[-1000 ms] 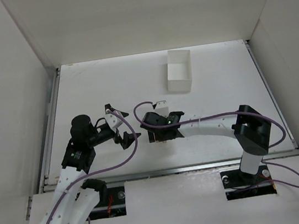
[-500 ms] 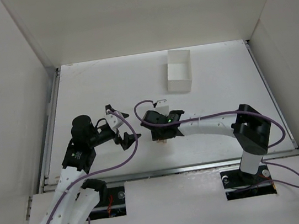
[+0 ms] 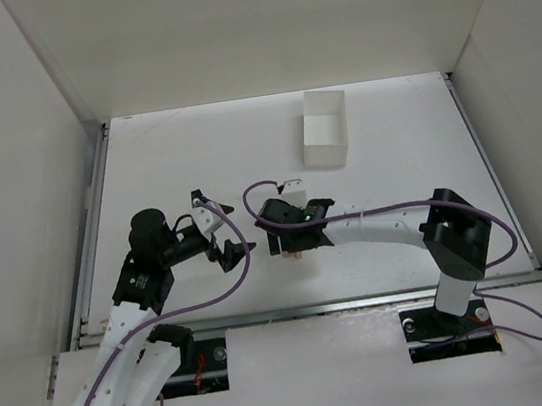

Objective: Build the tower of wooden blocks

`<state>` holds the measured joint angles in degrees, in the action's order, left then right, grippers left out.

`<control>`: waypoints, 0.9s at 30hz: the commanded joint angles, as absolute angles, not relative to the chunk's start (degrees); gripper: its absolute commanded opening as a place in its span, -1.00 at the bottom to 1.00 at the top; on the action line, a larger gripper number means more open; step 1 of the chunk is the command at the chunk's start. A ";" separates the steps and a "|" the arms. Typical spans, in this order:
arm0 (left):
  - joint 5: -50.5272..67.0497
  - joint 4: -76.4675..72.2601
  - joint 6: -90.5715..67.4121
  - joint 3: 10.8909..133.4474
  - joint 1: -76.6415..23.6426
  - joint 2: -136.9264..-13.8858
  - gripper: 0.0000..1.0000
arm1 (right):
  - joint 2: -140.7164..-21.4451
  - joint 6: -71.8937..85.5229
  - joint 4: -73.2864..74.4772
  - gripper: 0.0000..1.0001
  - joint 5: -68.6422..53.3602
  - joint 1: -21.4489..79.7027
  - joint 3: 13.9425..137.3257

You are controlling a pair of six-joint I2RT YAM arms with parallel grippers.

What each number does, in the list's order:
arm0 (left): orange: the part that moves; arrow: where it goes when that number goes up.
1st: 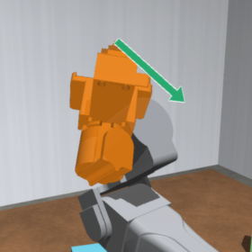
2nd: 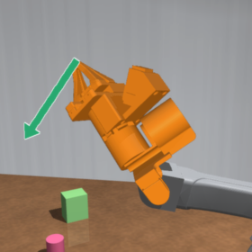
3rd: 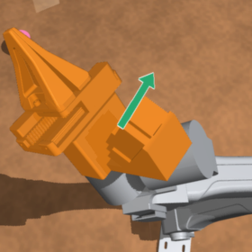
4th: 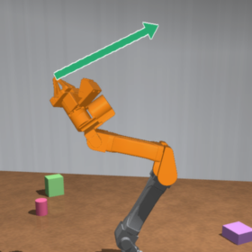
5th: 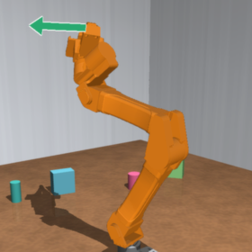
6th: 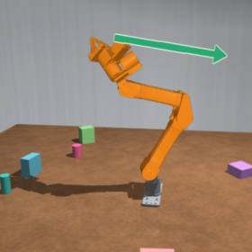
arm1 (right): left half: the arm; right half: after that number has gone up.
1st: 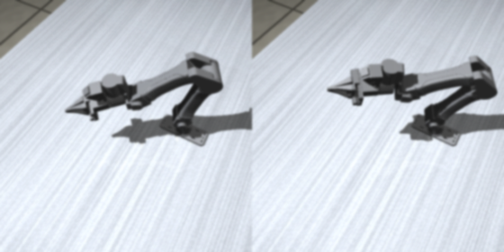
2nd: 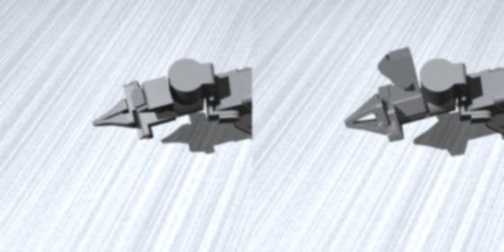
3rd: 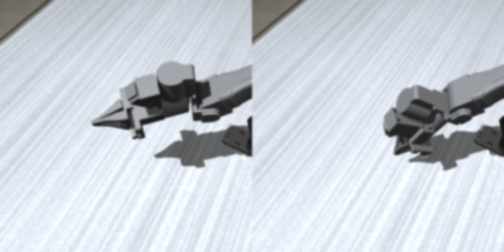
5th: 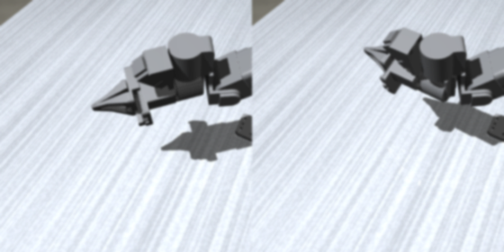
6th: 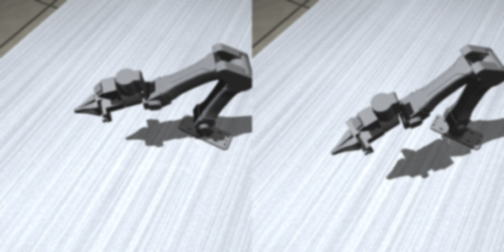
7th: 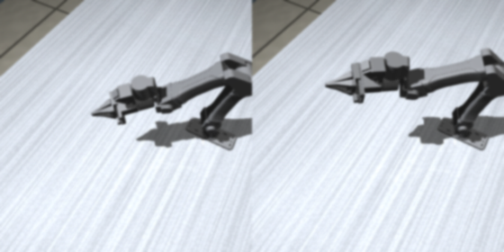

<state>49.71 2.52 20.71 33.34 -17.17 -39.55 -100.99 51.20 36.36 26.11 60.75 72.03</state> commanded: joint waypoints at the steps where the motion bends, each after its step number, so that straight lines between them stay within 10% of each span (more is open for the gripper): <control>1: 51.42 1.14 21.09 33.57 -17.31 -38.67 1.00 | -98.88 49.84 34.28 0.64 26.46 60.47 75.06; 5: 51.42 2.20 22.32 34.10 -17.31 -38.67 1.00 | -94.49 43.54 32.26 1.00 26.98 60.47 73.49; 27: 52.56 8.88 24.79 43.15 -17.31 -39.20 1.00 | -90.70 -34.97 42.45 1.00 -11.51 56.69 75.15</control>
<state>51.99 8.01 23.70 40.01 -17.17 -39.62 -90.65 -25.04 39.55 -5.41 56.45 72.73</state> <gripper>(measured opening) 0.997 0.999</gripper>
